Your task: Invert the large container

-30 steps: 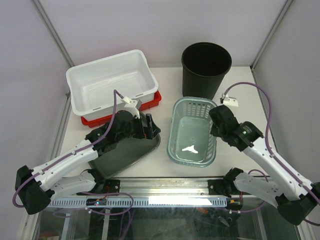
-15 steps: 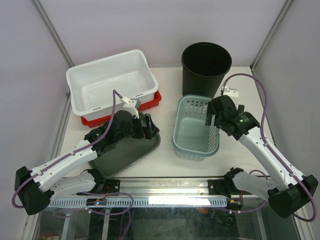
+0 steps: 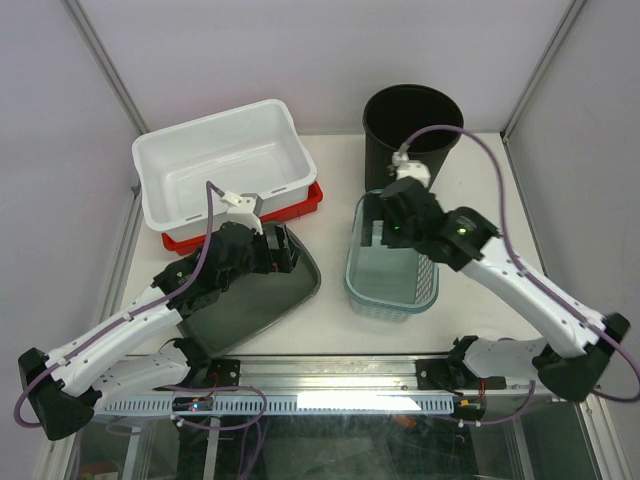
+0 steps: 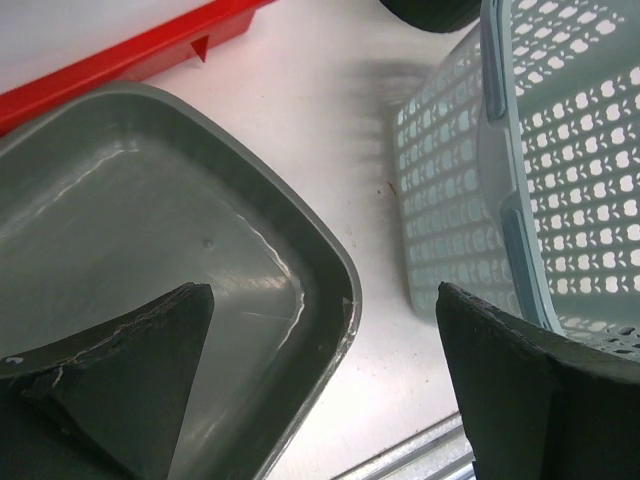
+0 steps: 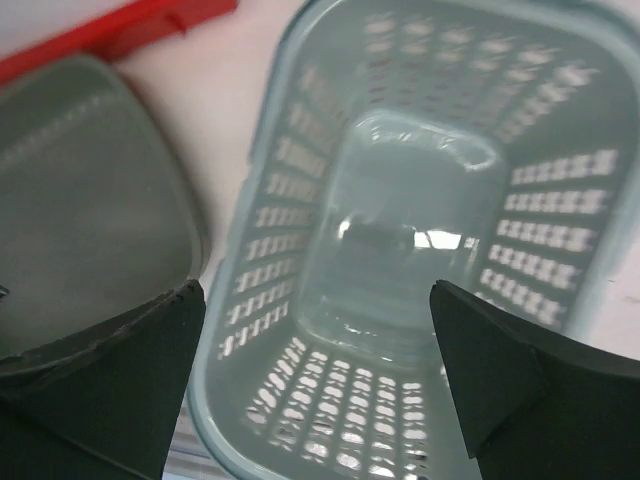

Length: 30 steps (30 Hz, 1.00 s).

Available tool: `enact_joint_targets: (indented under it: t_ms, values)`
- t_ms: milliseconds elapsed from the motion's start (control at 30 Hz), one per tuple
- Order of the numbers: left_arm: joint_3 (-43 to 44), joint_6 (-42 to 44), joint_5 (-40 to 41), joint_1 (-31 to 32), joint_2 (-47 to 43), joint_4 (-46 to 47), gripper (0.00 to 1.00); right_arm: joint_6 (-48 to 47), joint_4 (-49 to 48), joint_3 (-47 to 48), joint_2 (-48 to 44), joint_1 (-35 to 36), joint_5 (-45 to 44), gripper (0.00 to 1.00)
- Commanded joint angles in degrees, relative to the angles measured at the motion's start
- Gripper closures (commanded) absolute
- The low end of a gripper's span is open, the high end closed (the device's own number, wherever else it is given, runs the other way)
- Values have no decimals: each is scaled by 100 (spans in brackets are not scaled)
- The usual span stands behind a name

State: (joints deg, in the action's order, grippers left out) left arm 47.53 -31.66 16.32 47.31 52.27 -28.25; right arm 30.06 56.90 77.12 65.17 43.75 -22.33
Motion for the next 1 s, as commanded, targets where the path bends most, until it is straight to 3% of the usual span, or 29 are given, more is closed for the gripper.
enact_joint_targets:
  t_ms: [0,267,433,600,767,967]
  values:
    - [49,29,386,51,-357,-76,1,517,-399,217,776,804,-511,1]
    - [-39,-79,376,50,-442,-198,1,1190,-609,243,1491,959,-730,3]
    - [-49,-108,326,50,-378,-198,1,1344,-837,248,1877,960,-831,35]
    - [-81,-120,315,50,-405,-211,1,1432,-789,489,2414,960,-724,51]
    - [-189,-137,340,51,-519,-210,1,1446,-959,479,2180,1006,-572,98]
    - [-153,-98,231,51,-470,-216,1,1096,-1536,173,1073,1009,-104,100]
